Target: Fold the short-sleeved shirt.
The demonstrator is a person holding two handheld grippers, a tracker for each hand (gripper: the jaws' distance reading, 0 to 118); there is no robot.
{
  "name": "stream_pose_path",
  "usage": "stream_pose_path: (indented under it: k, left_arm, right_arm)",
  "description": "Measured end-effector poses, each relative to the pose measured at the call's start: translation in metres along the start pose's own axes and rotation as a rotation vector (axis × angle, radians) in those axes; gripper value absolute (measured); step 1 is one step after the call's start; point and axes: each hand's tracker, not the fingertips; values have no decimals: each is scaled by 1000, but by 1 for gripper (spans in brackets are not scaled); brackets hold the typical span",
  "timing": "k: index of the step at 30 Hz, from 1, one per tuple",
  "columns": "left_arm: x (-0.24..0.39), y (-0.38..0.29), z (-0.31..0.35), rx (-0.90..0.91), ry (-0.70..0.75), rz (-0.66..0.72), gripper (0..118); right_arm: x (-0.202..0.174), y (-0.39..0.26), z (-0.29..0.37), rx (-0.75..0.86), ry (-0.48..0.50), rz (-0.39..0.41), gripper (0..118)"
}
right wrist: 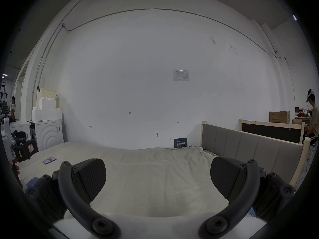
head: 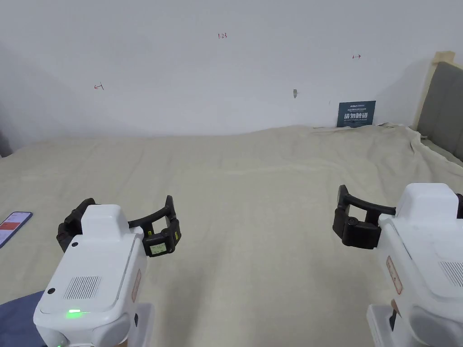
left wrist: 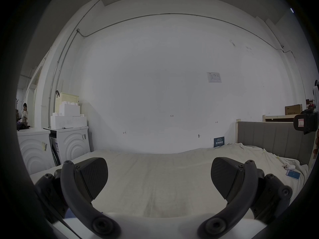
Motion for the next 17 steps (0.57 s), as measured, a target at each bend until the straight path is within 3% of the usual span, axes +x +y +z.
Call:
stream_pose_path:
  k: [17]
  left_arm:
    - [0,1,2,-2,-3,-2,118]
  right_arm:
    - [-1,2,3,-2,11,-2,118]
